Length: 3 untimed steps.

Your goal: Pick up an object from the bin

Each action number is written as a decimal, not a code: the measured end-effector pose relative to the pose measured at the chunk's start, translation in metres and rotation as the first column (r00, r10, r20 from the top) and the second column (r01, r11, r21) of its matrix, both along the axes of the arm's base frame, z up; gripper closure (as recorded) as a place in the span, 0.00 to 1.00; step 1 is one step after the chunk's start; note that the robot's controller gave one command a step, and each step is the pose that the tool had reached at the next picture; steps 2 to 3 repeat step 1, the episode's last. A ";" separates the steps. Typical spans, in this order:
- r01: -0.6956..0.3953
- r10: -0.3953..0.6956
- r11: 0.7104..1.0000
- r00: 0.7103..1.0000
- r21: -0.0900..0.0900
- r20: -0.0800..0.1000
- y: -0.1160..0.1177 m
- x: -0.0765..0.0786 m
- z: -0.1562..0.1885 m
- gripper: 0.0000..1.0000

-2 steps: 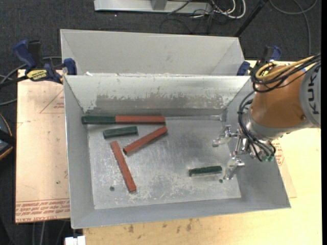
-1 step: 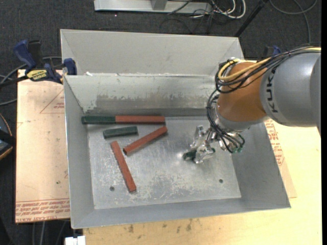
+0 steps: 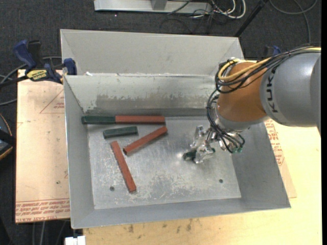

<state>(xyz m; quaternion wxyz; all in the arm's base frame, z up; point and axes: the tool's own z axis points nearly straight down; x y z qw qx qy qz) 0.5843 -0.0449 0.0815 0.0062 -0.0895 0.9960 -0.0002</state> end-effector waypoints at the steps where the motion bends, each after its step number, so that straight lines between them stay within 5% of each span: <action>1: 0.072 -0.072 0.997 0.997 0.000 -0.007 -0.006 -0.028 0.150 1.00; 3: 0.072 -0.072 0.997 0.997 0.000 -0.007 -0.006 -0.028 0.150 1.00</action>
Offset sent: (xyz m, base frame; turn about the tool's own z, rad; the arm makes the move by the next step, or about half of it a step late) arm 0.0000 0.0000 0.0000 0.0000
